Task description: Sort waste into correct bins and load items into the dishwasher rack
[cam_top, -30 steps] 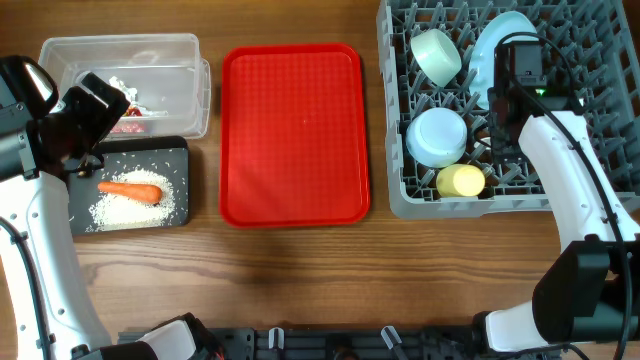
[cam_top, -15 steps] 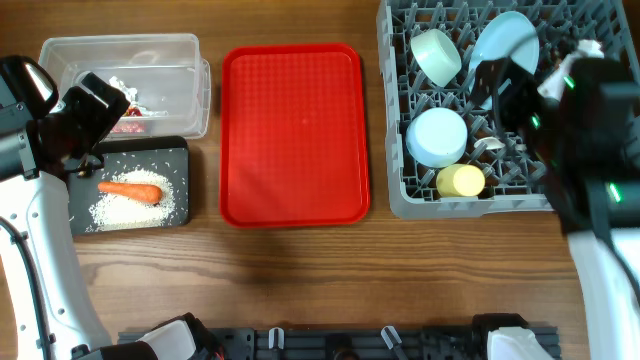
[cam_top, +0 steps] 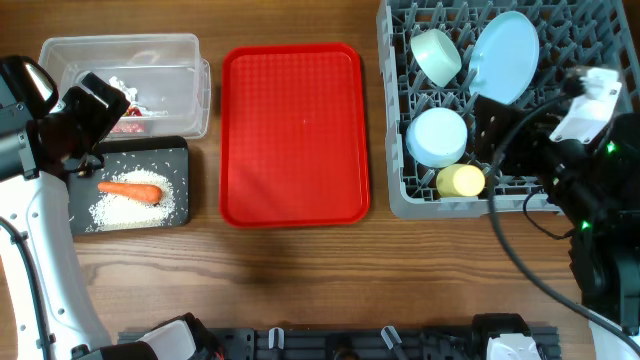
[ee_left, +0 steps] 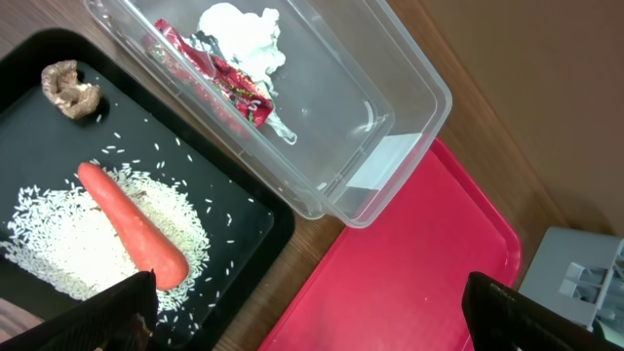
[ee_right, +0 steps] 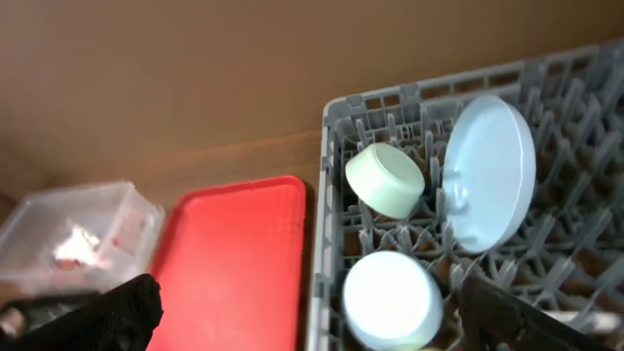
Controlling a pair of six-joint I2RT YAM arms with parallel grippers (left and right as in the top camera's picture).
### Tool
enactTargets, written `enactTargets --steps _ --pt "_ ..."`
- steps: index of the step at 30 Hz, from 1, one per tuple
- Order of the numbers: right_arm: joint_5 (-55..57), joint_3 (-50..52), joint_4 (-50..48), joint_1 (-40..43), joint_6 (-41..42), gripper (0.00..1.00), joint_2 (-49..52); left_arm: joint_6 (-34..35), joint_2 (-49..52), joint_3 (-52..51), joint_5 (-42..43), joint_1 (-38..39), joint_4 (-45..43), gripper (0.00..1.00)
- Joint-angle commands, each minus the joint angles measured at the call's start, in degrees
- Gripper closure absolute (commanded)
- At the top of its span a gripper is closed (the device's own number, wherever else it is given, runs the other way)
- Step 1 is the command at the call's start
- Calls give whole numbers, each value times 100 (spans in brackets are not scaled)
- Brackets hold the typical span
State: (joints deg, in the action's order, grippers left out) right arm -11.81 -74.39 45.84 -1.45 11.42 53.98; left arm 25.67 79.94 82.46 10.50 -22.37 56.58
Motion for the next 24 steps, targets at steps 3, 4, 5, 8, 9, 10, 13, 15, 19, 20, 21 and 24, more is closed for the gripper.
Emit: enactTargets --steps 3,4,5,8,9,10,13,15,19,20,21,24 --pt "269 59 -46 -24 -1134 0 -96 28 33 7 -13 -37 -13 0" --pt "400 127 -96 -24 -1137 0 -138 28 33 7 -13 -37 -13 0" --pt "592 304 -291 -22 -1145 0 -251 28 33 7 -13 -37 -13 0" --pt "870 1029 -1167 -22 -1174 0 -737 31 33 7 -13 -37 -13 0" --pt "855 1333 -1484 -17 -1274 0 -949 28 33 7 -13 -37 -13 0" --pt "839 1762 -1893 -17 -1322 0 -1235 28 33 7 -13 -37 -13 0" --pt "839 2889 -2837 -15 -1314 0 -2006 28 33 7 -13 -37 -13 0" --pt "835 3598 -3460 13 -1281 0 -2426 28 33 7 -13 -37 -13 0" --pt "728 5442 -5141 24 -1272 0 -3259 31 33 7 -13 -37 -13 0" --pt "723 5737 -5327 24 -1272 0 -3403 28 33 7 -13 -37 -13 0" --pt "686 5928 -5416 24 -1274 0 -3517 28 33 7 -13 -37 -13 0" --pt "688 6610 -5480 24 -1279 0 -4118 31 33 7 -13 -37 -13 0"
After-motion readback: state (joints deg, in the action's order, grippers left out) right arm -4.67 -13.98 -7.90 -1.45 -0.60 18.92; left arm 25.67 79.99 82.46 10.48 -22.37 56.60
